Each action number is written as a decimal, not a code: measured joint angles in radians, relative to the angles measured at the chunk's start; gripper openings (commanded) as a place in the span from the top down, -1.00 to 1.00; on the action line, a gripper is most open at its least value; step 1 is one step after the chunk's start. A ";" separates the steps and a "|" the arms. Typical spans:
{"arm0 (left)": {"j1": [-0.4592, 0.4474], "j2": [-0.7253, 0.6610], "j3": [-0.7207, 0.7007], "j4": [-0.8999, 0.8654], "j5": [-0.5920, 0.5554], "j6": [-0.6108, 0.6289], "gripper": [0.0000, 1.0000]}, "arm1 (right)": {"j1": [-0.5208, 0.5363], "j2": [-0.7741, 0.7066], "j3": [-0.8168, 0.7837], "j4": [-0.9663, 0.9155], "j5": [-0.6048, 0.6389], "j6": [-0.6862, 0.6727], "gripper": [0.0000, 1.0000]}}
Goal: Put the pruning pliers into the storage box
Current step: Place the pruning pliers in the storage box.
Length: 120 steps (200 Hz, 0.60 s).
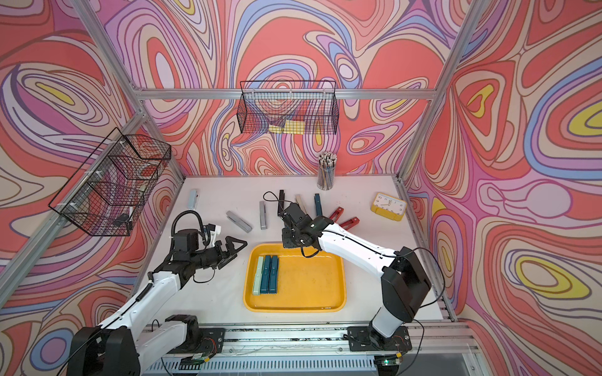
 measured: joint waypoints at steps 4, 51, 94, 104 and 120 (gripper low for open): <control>-0.001 -0.004 -0.001 0.000 0.000 0.000 -0.98 | 0.006 -0.005 -0.008 0.002 0.002 0.008 0.54; -0.036 -0.016 -0.002 -0.007 -0.008 0.008 -0.98 | 0.097 -0.042 -0.082 0.001 0.032 0.093 0.54; -0.065 -0.035 -0.004 -0.033 -0.033 0.019 -0.98 | 0.167 -0.094 -0.137 -0.005 0.058 0.175 0.54; -0.073 -0.035 -0.007 -0.035 -0.039 0.019 -0.98 | 0.183 -0.107 -0.149 -0.006 0.065 0.196 0.54; -0.086 -0.035 -0.010 -0.043 -0.045 0.019 -0.98 | 0.211 -0.118 -0.164 -0.007 0.076 0.226 0.54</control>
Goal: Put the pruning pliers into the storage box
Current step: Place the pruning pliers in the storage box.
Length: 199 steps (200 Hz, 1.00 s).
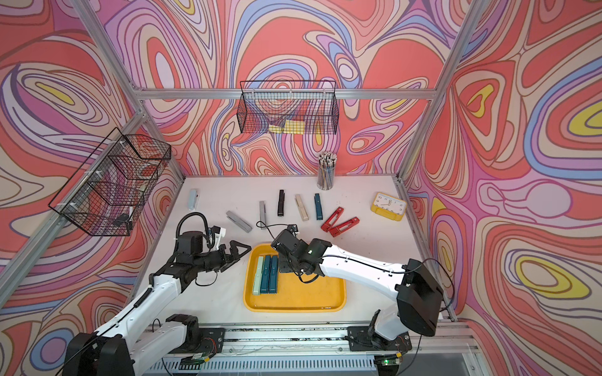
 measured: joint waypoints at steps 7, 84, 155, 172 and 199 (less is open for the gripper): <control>-0.005 0.000 0.000 -0.002 -0.002 0.000 -0.99 | 0.010 -0.001 -0.005 0.000 0.003 0.010 0.54; -0.045 0.000 -0.001 -0.014 -0.027 0.015 -0.99 | 0.077 0.004 -0.094 0.047 0.024 0.121 0.53; -0.059 -0.009 -0.012 -0.038 -0.045 0.023 -0.98 | 0.076 0.079 -0.115 0.129 0.019 0.140 0.53; -0.059 -0.012 -0.015 -0.043 -0.046 0.023 -0.98 | 0.077 0.103 -0.115 0.143 0.014 0.141 0.53; -0.059 -0.015 -0.017 -0.047 -0.046 0.026 -0.99 | 0.077 0.120 -0.115 0.155 0.008 0.143 0.53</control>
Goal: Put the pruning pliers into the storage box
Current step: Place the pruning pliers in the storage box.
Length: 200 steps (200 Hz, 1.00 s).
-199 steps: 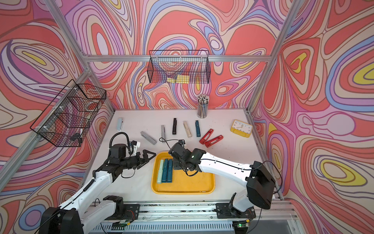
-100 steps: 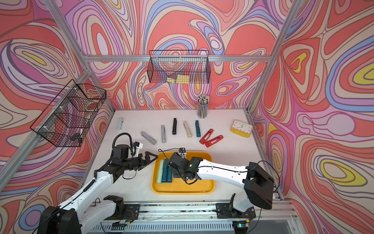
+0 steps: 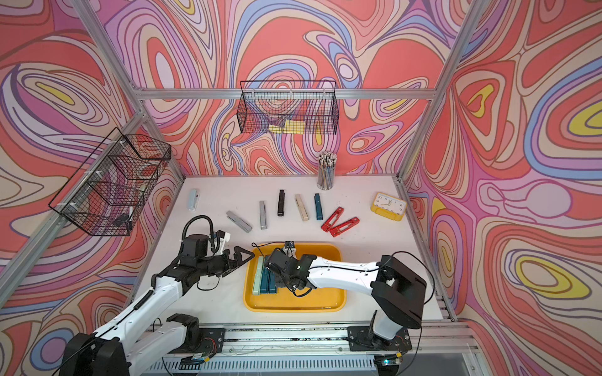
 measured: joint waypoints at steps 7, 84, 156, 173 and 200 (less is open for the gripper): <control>0.000 0.000 0.000 0.000 0.000 0.000 -0.99 | 0.000 0.000 0.000 0.002 -0.001 0.002 0.53; 0.000 0.000 -0.002 -0.001 0.000 0.000 -0.99 | 0.000 0.031 -0.011 0.011 -0.012 0.018 0.53; 0.000 0.000 -0.008 -0.001 0.000 0.000 -0.99 | 0.000 0.069 -0.016 0.026 -0.033 0.021 0.50; 0.000 0.000 -0.008 -0.001 0.000 0.000 -0.98 | 0.000 0.081 -0.016 0.027 -0.037 0.021 0.50; 0.000 0.000 -0.008 -0.001 0.000 0.000 -0.98 | 0.000 0.092 -0.016 0.032 -0.040 0.021 0.46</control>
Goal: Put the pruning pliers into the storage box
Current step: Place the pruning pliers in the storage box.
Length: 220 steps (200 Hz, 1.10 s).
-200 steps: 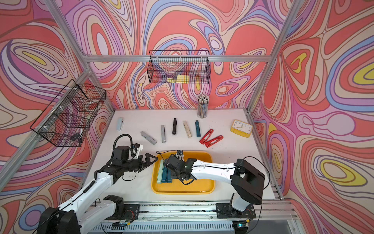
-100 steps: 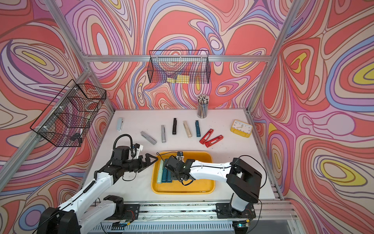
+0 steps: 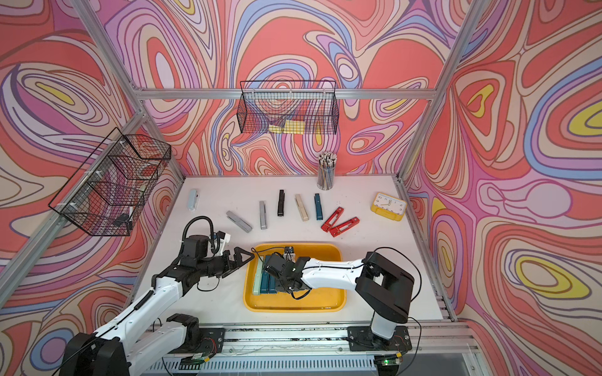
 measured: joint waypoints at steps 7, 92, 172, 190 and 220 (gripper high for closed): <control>0.000 0.000 0.000 0.000 0.000 0.000 -0.98 | 0.000 0.000 0.001 0.001 0.000 0.000 0.45; 0.000 0.000 0.000 0.000 0.000 0.000 -0.99 | 0.000 0.010 0.015 0.001 -0.001 -0.008 0.06; 0.000 0.000 0.000 0.000 0.000 0.000 -0.98 | 0.000 0.001 0.019 -0.021 0.010 -0.012 -0.04; 0.000 0.000 0.000 0.000 0.000 0.000 -0.99 | 0.002 -0.021 0.026 -0.047 0.023 -0.015 -0.04; 0.000 0.000 0.000 0.000 0.000 0.000 -0.98 | 0.007 -0.077 0.057 -0.085 0.047 -0.019 0.06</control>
